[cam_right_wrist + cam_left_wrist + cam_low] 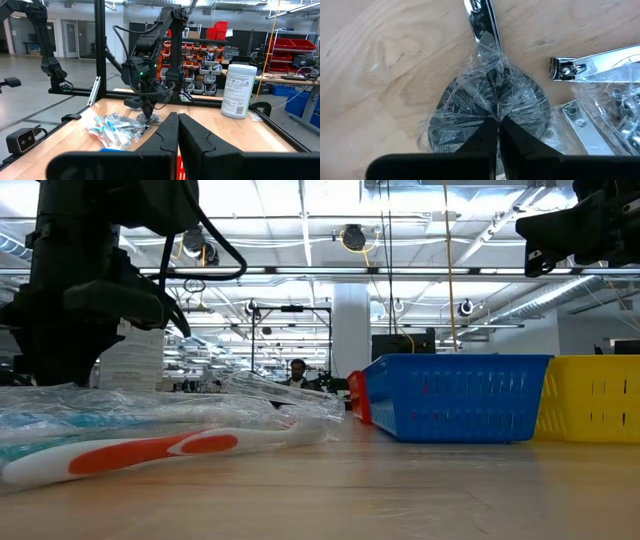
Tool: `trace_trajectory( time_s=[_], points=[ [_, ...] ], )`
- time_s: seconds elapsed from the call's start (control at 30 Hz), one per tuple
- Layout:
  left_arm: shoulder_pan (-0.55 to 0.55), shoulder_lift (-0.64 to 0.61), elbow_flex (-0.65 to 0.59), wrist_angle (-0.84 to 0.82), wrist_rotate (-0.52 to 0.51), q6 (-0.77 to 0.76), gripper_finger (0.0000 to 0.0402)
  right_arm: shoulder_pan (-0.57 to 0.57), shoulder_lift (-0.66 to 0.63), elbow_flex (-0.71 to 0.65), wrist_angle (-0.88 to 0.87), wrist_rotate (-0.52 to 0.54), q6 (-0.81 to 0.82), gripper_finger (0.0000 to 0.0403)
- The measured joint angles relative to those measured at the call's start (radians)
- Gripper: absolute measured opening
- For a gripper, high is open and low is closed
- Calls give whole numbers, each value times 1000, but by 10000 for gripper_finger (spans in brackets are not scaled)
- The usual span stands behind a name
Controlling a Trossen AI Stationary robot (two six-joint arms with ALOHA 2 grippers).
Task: Pick & Place Travel size toiletries
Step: Put the black hairbrush into the orange bin
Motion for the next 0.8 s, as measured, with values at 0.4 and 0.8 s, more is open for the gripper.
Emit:
trace_trajectory(
  time_s=[0.4, 0.8],
  points=[
    [0, -75, 0, -4, -34, 12, 1, 0, 0, 0, 0, 0, 0, 0],
    [0, -202, 0, 0, -159, 60, 0, 0, 0, 0, 0, 3, 0, 0]
  ],
)
